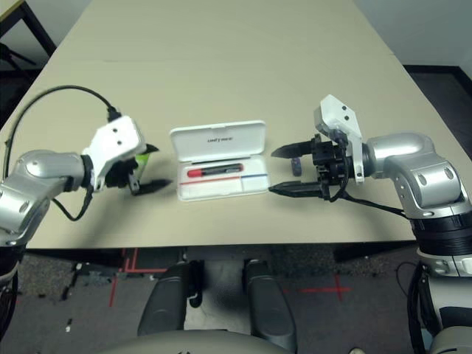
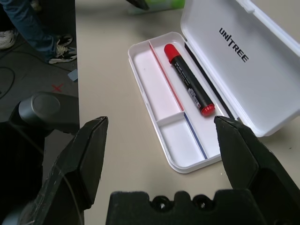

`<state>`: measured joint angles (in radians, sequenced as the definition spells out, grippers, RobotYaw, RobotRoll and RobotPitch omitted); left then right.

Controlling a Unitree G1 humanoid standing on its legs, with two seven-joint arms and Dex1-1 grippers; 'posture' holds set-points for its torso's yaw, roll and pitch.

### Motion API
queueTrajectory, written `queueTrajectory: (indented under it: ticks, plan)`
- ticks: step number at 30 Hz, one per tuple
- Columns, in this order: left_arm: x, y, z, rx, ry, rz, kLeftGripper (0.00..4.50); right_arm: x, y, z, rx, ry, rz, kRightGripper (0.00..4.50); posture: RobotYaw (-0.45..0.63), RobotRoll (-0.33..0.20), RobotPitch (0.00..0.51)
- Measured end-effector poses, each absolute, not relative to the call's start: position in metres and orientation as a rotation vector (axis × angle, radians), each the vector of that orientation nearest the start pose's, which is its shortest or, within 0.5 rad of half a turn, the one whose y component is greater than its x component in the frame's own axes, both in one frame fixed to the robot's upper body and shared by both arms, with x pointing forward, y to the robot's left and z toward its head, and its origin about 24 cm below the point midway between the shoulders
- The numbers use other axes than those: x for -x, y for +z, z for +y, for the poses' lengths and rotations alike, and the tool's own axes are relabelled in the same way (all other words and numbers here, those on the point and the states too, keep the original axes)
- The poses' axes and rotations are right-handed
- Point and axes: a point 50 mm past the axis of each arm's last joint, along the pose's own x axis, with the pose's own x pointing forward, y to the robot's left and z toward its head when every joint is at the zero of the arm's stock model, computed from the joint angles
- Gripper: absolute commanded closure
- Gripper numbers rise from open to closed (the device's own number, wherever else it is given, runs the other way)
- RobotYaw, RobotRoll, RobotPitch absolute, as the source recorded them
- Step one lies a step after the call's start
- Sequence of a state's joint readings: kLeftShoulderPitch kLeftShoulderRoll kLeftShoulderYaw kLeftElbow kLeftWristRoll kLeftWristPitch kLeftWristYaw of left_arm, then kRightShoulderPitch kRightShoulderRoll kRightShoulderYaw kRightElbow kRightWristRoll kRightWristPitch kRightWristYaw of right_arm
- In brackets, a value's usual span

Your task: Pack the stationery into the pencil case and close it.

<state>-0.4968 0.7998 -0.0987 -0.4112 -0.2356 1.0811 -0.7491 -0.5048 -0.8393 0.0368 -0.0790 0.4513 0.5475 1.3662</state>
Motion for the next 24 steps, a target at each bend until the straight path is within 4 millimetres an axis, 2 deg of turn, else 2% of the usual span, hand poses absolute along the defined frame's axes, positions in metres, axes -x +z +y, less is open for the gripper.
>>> queueTrajectory:
  ticks: [4, 7, 15, 23, 24]
  plan:
    - [-0.284, 0.175, 0.212, -0.442, -0.433, 0.6, 0.0, -0.276, 0.184, -0.203, 0.352, 1.364, 0.268, 0.02, 0.04, 0.0, 0.197]
    - [-0.285, 0.167, 0.216, -0.392, -0.35, 0.678, 0.0, -0.277, 0.181, -0.199, 0.345, 1.377, 0.268, 0.02, 0.04, 0.0, 0.197]
    - [-0.292, 0.148, 0.211, -0.28, -0.288, 0.751, 0.0, -0.277, 0.181, -0.198, 0.361, 1.379, 0.25, 0.02, 0.03, 0.0, 0.203]
    - [-0.295, 0.145, 0.209, -0.234, -0.282, 0.739, 0.0, -0.278, 0.182, -0.198, 0.383, 1.374, 0.236, 0.02, 0.03, 0.0, 0.203]
    - [-0.295, 0.145, 0.209, -0.23, -0.28, 0.74, 0.37, -0.278, 0.182, -0.198, 0.386, 1.373, 0.234, 0.0, 0.03, 0.0, 0.206]
